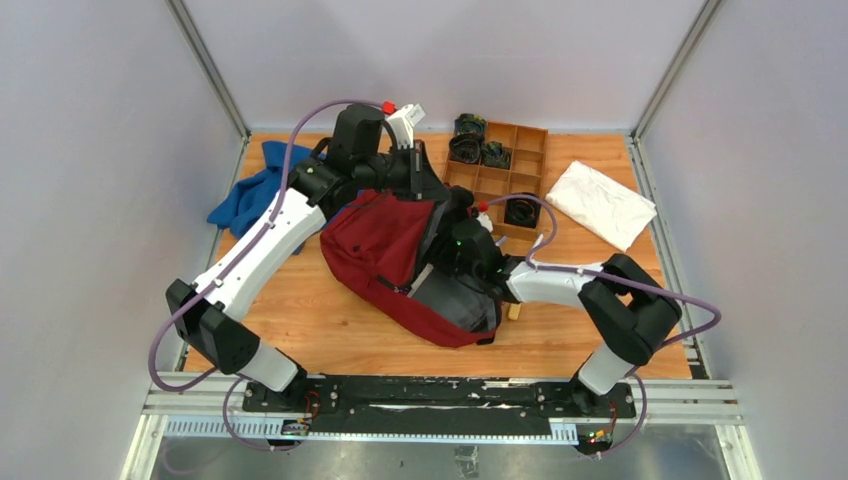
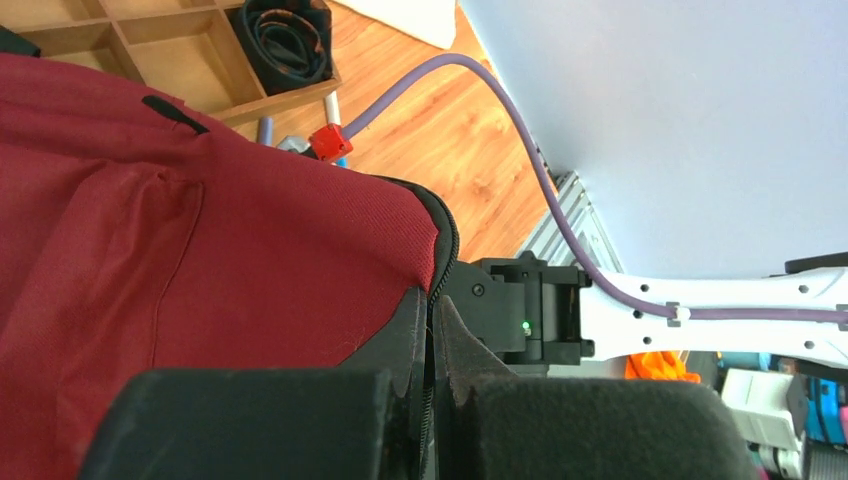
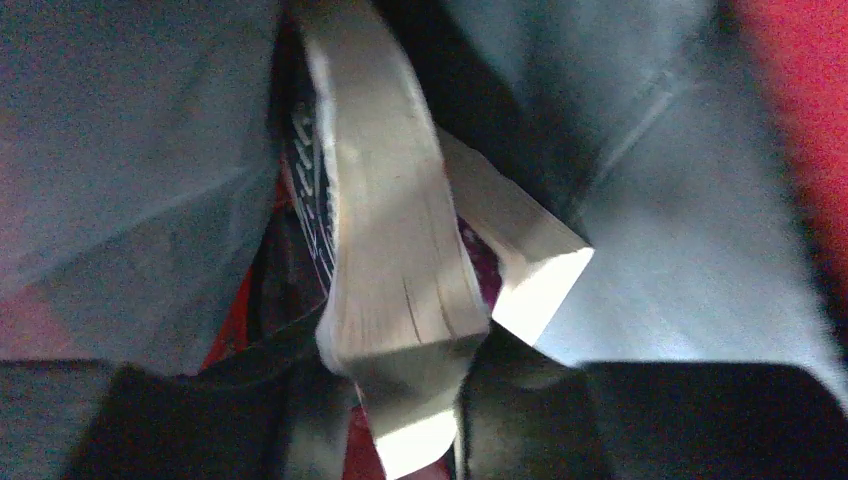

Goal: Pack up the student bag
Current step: Place the book in the student bag, then zip the student bag at the center of the board.

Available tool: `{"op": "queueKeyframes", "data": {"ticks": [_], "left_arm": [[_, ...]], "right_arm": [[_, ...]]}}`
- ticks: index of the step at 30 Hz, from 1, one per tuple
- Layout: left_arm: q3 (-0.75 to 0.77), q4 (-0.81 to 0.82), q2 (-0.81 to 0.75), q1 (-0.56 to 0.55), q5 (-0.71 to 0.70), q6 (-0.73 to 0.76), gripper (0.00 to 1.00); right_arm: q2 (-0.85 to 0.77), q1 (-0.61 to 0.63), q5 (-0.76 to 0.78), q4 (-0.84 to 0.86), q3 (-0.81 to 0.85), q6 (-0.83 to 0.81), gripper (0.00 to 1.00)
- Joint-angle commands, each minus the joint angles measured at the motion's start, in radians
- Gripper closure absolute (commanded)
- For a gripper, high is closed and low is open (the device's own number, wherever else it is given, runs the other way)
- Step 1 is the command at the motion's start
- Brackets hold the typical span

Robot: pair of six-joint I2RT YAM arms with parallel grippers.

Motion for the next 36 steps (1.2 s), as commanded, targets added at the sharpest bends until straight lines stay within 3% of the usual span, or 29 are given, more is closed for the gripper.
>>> {"op": "queueKeyframes", "data": {"ticks": [1,5,6,13,18,21,23,26,28,30,32,36], "left_arm": [[-0.006,0.040,-0.056,0.006,0.010,-0.015,1.00],[-0.011,0.047,-0.062,0.006,0.010,-0.030,1.00],[-0.009,0.048,-0.063,0.006,0.004,-0.027,1.00],[-0.035,0.056,-0.062,0.006,-0.006,-0.010,1.00],[-0.082,0.094,-0.061,-0.012,0.125,0.049,1.00],[-0.104,0.023,-0.050,-0.073,0.058,0.147,1.00],[-0.069,-0.094,-0.013,-0.155,-0.077,0.224,1.00],[0.058,-0.275,0.087,-0.242,-0.153,0.289,0.48],[0.104,-0.337,0.101,-0.243,-0.203,0.295,0.28],[0.094,-0.360,0.053,-0.235,-0.343,0.300,0.24],[0.043,-0.388,-0.013,-0.189,-0.451,0.260,0.28],[-0.203,-0.394,-0.198,-0.030,-0.495,0.136,0.31]], "right_arm": [[0.007,0.022,0.059,0.013,-0.040,0.021,0.48],[-0.118,0.024,0.067,-0.060,-0.100,-0.033,0.19],[-0.147,0.024,0.063,-0.089,-0.110,-0.054,0.16],[-0.422,0.037,0.067,-0.344,-0.173,-0.164,0.10],[-0.749,0.036,0.275,-0.701,-0.215,-0.198,0.11],[-0.963,0.034,0.437,-0.840,-0.254,-0.225,0.14],[-1.090,0.023,0.490,-0.853,-0.280,-0.274,0.17],[-1.099,-0.010,0.508,-0.858,-0.264,-0.318,0.18],[-1.046,-0.020,0.510,-0.894,-0.209,-0.344,0.18],[-0.994,-0.021,0.496,-0.925,-0.151,-0.388,0.18],[-0.949,-0.019,0.436,-0.926,-0.086,-0.467,0.19],[-0.799,0.026,0.233,-0.850,0.048,-0.574,0.21]]}}
